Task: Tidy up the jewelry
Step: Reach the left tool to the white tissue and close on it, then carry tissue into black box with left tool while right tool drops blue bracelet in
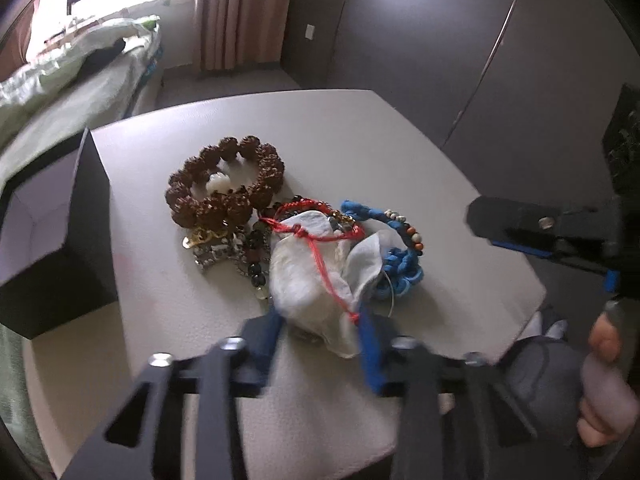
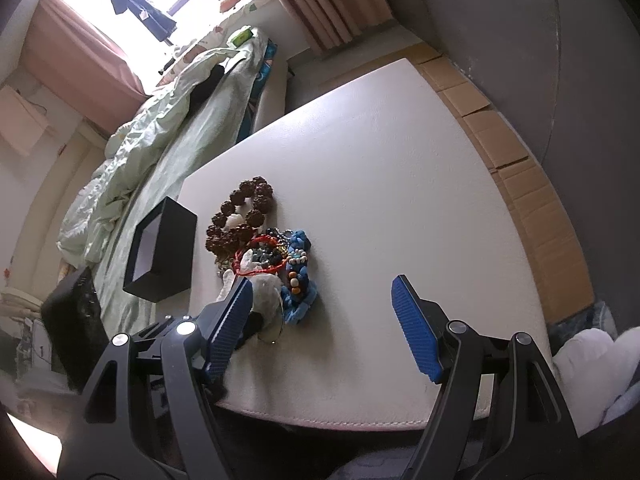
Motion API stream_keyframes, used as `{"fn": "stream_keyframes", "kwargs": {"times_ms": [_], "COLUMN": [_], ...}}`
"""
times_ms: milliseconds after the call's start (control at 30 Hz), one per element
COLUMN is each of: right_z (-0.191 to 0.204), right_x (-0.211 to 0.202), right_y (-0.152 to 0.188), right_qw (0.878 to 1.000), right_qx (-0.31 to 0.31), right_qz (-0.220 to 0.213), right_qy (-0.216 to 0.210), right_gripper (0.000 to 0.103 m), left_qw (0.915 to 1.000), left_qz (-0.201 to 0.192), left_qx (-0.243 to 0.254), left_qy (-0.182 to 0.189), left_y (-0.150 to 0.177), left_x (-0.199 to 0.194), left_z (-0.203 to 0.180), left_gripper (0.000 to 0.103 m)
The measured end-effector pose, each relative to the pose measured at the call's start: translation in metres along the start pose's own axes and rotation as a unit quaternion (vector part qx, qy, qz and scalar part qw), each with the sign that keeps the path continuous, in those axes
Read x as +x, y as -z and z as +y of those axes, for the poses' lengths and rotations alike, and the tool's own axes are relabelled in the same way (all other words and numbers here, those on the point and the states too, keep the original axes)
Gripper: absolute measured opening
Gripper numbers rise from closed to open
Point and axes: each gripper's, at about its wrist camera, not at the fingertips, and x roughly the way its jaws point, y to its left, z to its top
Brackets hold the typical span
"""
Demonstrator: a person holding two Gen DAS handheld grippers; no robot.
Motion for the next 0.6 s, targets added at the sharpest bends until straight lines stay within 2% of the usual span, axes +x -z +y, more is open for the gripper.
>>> {"fn": "stream_keyframes", "kwargs": {"times_ms": [133, 233, 467, 600], "right_z": [0.001, 0.004, 0.008, 0.011], "right_x": [0.008, 0.017, 0.036, 0.042], "right_y": [-0.003, -0.005, -0.008, -0.010], "right_qw": [1.000, 1.000, 0.998, 0.997], "right_qx": [0.006, 0.012, 0.025, 0.030], "right_qz": [0.009, 0.021, 0.054, 0.066], "right_qy": [-0.007, -0.015, -0.029, -0.028], "right_gripper": [0.069, 0.061, 0.043, 0.041], "left_qw": [0.9990, 0.9986, 0.9976, 0.9966], "left_qz": [-0.010, -0.024, -0.044, -0.065], "left_qx": [-0.032, -0.036, -0.046, -0.046], "left_qy": [0.029, 0.031, 0.025, 0.022], "left_y": [0.001, 0.001, -0.002, -0.002], "left_x": [-0.010, -0.020, -0.048, -0.069], "left_z": [0.009, 0.009, 0.017, 0.021], "left_gripper": [0.012, 0.006, 0.002, 0.002]}}
